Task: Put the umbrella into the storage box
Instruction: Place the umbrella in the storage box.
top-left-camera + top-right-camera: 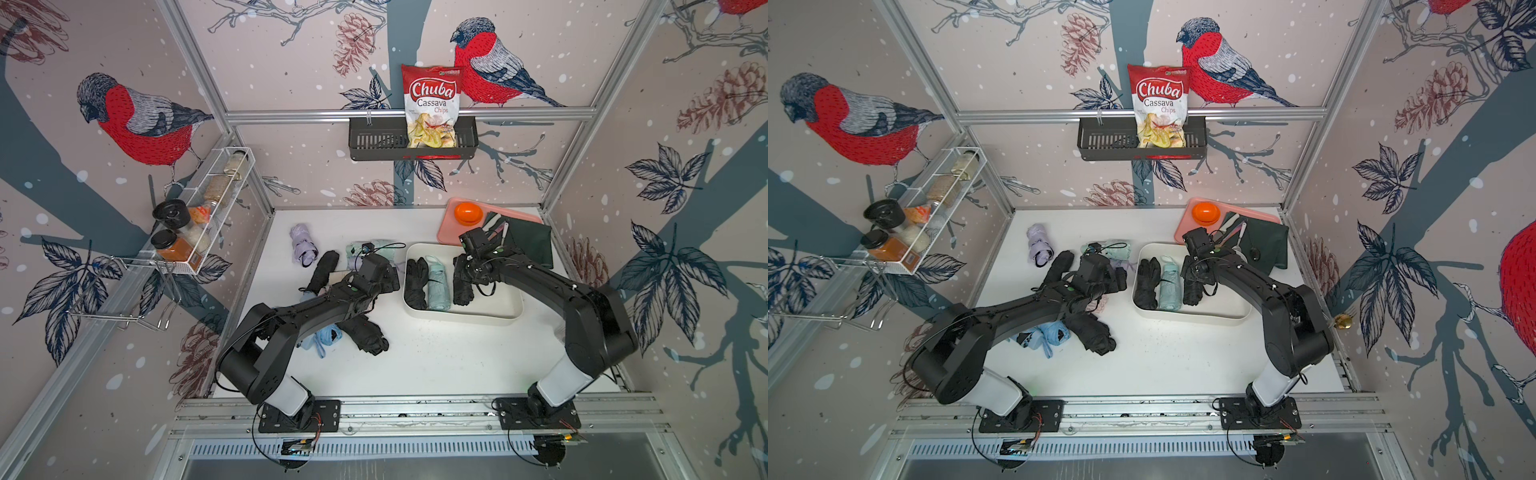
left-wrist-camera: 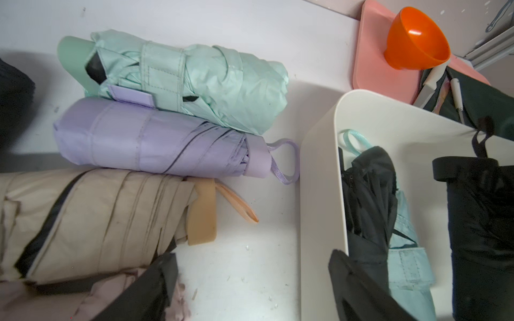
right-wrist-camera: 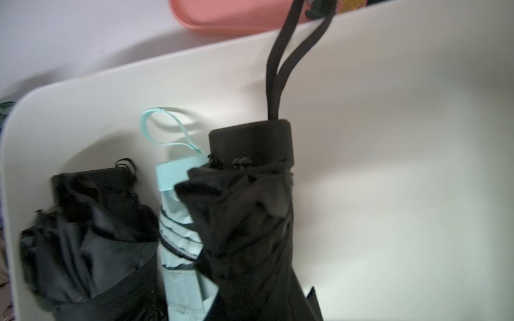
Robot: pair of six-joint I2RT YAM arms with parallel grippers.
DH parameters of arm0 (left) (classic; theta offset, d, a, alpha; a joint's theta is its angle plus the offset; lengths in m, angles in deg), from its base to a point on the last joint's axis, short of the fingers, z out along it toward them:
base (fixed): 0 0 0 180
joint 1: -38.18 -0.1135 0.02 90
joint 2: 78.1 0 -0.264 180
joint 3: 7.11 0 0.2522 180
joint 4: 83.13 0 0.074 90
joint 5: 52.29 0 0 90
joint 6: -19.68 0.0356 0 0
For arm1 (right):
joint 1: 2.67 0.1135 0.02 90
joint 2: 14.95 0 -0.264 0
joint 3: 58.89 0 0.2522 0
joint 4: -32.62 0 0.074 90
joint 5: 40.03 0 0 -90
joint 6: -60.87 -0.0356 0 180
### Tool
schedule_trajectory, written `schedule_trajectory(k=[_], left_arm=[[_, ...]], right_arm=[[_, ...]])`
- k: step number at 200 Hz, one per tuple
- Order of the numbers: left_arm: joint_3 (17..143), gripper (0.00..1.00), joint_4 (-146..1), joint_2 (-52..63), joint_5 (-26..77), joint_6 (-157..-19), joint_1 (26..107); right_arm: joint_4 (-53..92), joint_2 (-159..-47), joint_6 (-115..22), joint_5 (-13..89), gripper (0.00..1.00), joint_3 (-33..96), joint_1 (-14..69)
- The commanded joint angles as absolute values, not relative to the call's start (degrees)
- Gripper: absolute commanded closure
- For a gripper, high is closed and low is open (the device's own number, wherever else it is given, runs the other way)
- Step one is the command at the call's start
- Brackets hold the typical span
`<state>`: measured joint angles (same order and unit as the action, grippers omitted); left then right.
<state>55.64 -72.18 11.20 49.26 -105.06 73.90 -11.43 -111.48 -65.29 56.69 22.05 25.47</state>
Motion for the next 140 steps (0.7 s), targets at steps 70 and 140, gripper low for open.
schedule_trajectory(k=[70,140], left_arm=[[57.3,0.16,-74.8,15.6,47.4,-104.6,74.7],[58.3,0.42,-76.2,19.0,43.8,-104.9,75.2]], right_arm=[[-15.8,-124.4,-64.4,58.9,1.00,28.6,27.4],[-7.1,-121.9,-63.5,47.7,1.00,25.9,27.7]])
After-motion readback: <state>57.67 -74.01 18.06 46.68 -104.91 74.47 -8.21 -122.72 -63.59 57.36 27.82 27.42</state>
